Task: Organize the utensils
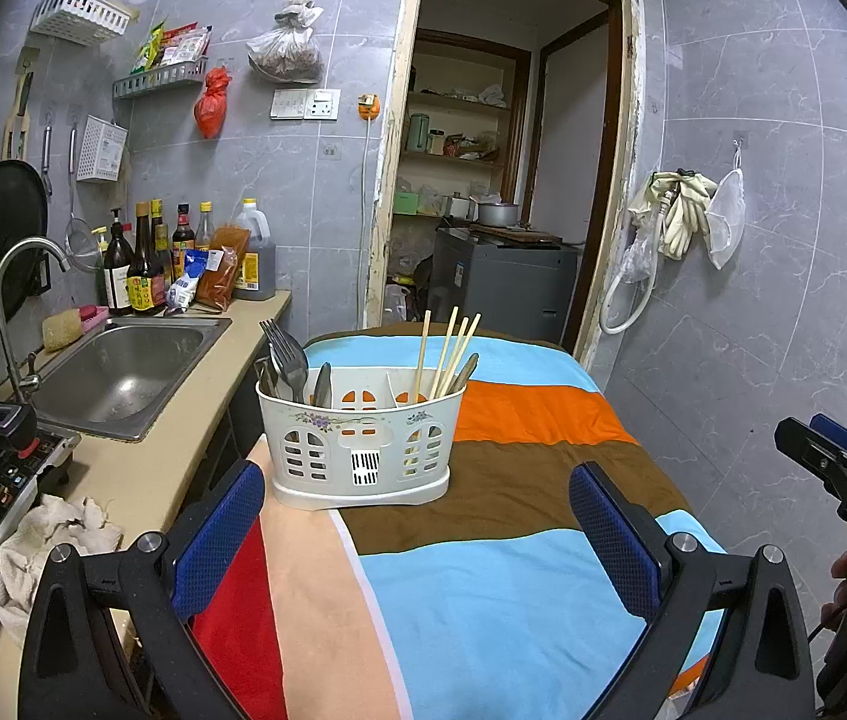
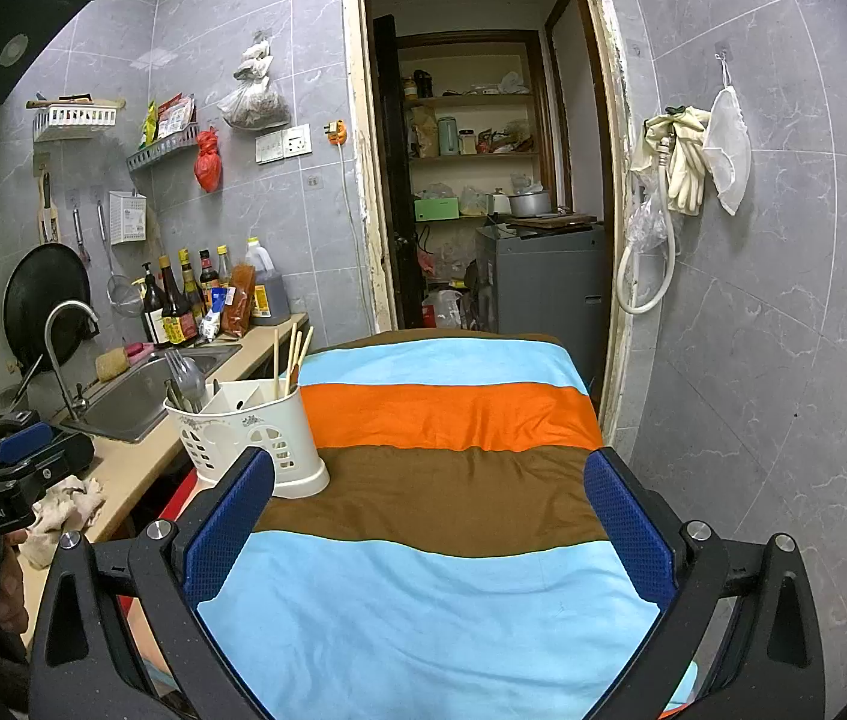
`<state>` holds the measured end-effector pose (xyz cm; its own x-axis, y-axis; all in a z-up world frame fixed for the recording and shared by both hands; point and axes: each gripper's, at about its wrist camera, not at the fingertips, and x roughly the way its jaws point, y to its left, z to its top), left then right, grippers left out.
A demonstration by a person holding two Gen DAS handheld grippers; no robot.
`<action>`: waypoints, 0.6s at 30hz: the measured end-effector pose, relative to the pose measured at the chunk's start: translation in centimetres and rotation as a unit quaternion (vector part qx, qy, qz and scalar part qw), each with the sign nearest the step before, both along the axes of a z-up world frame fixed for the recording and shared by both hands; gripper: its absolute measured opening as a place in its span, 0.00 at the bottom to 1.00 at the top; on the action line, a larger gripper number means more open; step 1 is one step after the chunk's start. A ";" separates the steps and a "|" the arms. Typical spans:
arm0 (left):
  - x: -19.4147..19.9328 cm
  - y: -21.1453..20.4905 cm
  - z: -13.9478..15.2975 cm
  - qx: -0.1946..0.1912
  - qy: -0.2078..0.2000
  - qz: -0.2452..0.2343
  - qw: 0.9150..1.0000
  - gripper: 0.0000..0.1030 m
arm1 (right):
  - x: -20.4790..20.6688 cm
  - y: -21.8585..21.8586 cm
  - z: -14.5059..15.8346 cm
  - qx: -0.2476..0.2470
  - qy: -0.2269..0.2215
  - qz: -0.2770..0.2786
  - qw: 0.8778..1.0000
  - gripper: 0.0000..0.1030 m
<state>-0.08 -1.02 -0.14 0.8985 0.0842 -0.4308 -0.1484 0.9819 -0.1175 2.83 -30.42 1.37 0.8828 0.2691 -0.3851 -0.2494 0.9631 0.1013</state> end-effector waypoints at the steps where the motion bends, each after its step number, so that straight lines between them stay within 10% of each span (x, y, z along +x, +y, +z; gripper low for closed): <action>1: 0.0 0.0 0.0 0.000 0.000 0.000 1.000 0.99 | 0.2 0.0 0.0 0.000 0.000 0.000 1.000 0.98; 18: 0.0 0.2 0.0 0.000 0.000 -0.001 1.000 0.99 | 0.0 0.2 0.1 0.000 0.000 -0.001 1.000 0.98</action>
<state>-0.06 -0.81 -0.17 0.8985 0.0832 -0.4310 -0.1473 0.9821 -0.1174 2.85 -30.26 1.44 0.8830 0.2682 -0.3851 -0.2484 0.9633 0.1013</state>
